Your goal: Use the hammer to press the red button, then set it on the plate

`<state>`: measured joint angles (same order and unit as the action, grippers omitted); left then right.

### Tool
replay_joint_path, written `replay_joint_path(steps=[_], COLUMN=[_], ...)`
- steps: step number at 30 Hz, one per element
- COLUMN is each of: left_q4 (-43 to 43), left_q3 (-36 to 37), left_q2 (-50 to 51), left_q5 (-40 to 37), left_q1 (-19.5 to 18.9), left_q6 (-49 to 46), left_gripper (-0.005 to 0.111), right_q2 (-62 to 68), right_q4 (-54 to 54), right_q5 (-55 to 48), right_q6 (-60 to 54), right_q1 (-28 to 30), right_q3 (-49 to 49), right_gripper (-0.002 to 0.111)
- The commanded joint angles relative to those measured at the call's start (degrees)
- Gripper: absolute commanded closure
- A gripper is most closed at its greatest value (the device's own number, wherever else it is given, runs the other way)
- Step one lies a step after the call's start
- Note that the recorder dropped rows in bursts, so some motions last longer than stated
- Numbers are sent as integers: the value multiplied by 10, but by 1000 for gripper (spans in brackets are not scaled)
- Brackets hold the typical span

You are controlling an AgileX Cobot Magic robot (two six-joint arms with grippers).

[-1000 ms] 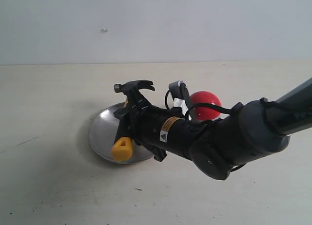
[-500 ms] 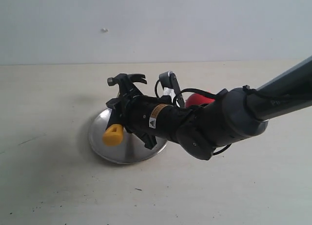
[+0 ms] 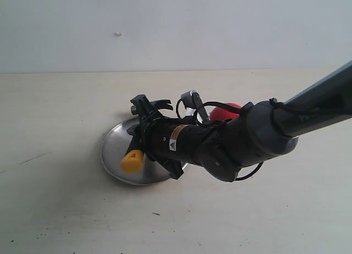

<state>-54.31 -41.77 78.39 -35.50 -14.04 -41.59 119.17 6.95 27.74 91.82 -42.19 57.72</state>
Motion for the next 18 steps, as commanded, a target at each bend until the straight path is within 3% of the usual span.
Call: replay_joint_path(steps=[1,4,11,18], left_q4=[-7,-7,-9,-15], left_q3=[2,2,2,2], left_q2=[-4,-4,-4,-4], left_q5=[1,1,1,1], left_q1=[-3,-3,-3,-3], left_q6=[-5,-6,-6,-10], left_gripper=[107,107,107,107], right_q2=[-2,-2,-6,-19], right_q4=[7,12,21,21], right_q5=[34,5,-6,-19], right_q6=[-11,9,17,17], right_q1=[2,2,2,2], right_q3=[9,9,9,9], right_gripper=[108,105,69,58])
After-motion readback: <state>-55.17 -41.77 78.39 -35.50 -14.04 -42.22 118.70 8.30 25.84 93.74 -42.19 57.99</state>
